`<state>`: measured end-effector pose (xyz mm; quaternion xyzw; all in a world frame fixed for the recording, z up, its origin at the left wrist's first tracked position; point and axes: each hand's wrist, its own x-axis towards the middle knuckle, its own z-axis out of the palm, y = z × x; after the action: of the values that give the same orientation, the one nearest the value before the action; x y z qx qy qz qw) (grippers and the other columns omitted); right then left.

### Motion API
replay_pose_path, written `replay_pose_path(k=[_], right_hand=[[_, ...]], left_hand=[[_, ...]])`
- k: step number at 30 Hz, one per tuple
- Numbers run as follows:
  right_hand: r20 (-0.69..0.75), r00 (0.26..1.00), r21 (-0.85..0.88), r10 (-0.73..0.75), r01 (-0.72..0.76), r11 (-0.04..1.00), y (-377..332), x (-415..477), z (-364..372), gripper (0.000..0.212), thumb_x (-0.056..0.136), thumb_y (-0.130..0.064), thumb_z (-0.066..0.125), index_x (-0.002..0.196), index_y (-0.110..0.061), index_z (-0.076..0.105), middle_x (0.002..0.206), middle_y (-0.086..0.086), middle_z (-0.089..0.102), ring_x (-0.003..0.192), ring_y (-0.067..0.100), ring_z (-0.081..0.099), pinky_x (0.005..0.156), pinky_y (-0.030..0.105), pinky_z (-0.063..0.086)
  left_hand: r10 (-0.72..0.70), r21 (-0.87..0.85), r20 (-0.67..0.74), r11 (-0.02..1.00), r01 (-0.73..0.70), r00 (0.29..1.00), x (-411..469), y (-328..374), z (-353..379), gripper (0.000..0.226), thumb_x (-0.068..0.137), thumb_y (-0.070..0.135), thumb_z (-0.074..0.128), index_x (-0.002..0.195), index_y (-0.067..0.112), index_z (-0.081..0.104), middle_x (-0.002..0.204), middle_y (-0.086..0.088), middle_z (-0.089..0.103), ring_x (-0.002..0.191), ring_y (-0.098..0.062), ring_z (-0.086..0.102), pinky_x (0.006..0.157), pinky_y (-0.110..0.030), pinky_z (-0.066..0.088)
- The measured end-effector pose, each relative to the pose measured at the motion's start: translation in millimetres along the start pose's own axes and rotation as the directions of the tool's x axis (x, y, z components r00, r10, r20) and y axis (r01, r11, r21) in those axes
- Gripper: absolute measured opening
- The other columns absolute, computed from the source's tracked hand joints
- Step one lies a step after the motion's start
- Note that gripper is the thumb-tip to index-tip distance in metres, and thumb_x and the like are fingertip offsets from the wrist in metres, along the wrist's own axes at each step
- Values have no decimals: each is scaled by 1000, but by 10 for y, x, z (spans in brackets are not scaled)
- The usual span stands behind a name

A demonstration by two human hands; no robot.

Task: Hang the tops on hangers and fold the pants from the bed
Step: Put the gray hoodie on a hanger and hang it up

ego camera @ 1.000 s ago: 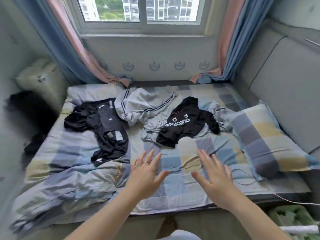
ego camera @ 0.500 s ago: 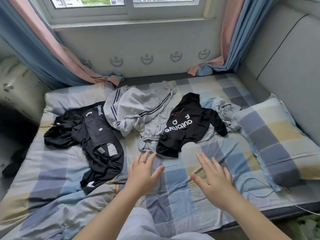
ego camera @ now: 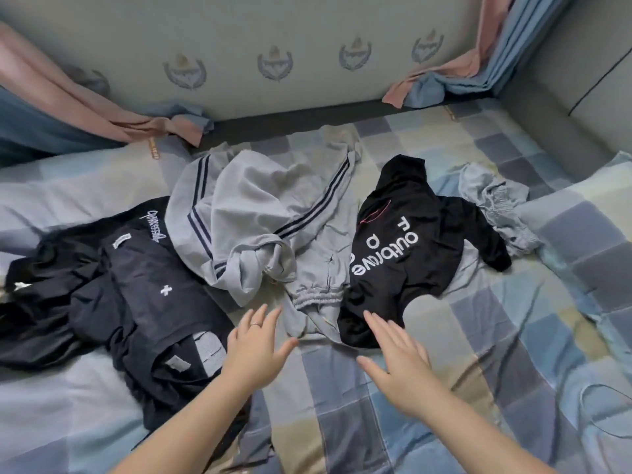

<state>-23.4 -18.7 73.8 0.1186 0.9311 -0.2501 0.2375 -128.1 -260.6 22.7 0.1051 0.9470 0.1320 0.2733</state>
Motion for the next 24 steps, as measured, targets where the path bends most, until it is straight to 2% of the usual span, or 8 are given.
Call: replay_pose_path(k=[7, 11, 13, 15, 17, 19, 21, 24], right_hand=[[-8, 990, -4, -140, 140, 990, -440, 2089, 668, 76, 97, -46, 54, 158, -36, 9, 159, -8, 30, 146, 18, 25, 116, 45, 28], [-80, 980, 39, -184, 187, 982, -687, 3021, 938, 90, 94, -37, 64, 160, -29, 4, 165, -1, 17, 150, 25, 17, 121, 44, 22], [-118, 977, 14, -177, 180, 984, -831, 3373, 1022, 97, 92, -36, 67, 160, -32, -2, 167, 0, 5, 152, 27, 8, 121, 46, 20], [-119, 979, -40, -164, 160, 986, -963, 3599, 1095, 98, 91, -36, 67, 157, -42, -5, 168, -2, -4, 152, 26, 1, 119, 50, 21], [-79, 983, -109, -168, 159, 981, -1048, 3725, 1148, 90, 91, -34, 67, 155, -47, 5, 167, -3, 1, 151, 27, 7, 117, 54, 26], [-50, 981, -121, -187, 180, 976, -1059, 3761, 1185, 66, 92, -27, 64, 147, -41, 31, 161, 2, 20, 141, 32, 30, 111, 52, 35], [-140, 966, -74, -217, 208, 975, -1024, 3707, 1203, 32, 92, -14, 56, 120, -27, 49, 137, 6, 39, 111, 36, 52, 92, 42, 47], [-278, 942, -20, -186, 188, 982, -892, 3465, 1194, 19, 86, 2, 47, 92, -16, 42, 106, 9, 44, 84, 32, 48, 71, 36, 38]], left_hand=[[-123, -46, -197, 992, 117, 973, 1537, -913, 266, 86, 93, 60, 52, 159, 25, 8, 168, -4, 5, 150, -30, 14, 116, -49, 26], [-234, -279, -271, 947, 157, 934, 2154, -1179, 312, 91, 93, 53, 58, 159, 19, 3, 166, -6, 8, 144, -36, 27, 111, -52, 33], [-316, -346, -293, 915, 208, 902, 2330, -1300, 341, 85, 94, 48, 59, 157, 17, 11, 161, -11, 21, 139, -38, 33, 107, -53, 37], [-306, -281, -323, 935, 218, 896, 2397, -1402, 403, 64, 95, 41, 59, 146, 19, 28, 145, -11, 45, 128, -36, 45, 99, -50, 41], [-243, -215, -343, 961, 176, 907, 2399, -1454, 467, 34, 95, 31, 55, 124, 22, 38, 118, -8, 60, 107, -33, 54, 87, -45, 41], [-200, -210, -338, 969, 133, 920, 2380, -1455, 513, 15, 94, 21, 49, 105, 21, 38, 100, -6, 61, 92, -29, 52, 78, -41, 37], [-178, -257, -321, 962, 95, 930, 2316, -1423, 551, 9, 92, 16, 46, 96, 18, 38, 93, -6, 57, 83, -30, 53, 67, -37, 38], [-120, -250, -327, 968, 37, 937, 2007, -1329, 724, 19, 89, 12, 48, 91, 18, 30, 78, -1, 47, 70, -30, 46, 55, -36, 29]])
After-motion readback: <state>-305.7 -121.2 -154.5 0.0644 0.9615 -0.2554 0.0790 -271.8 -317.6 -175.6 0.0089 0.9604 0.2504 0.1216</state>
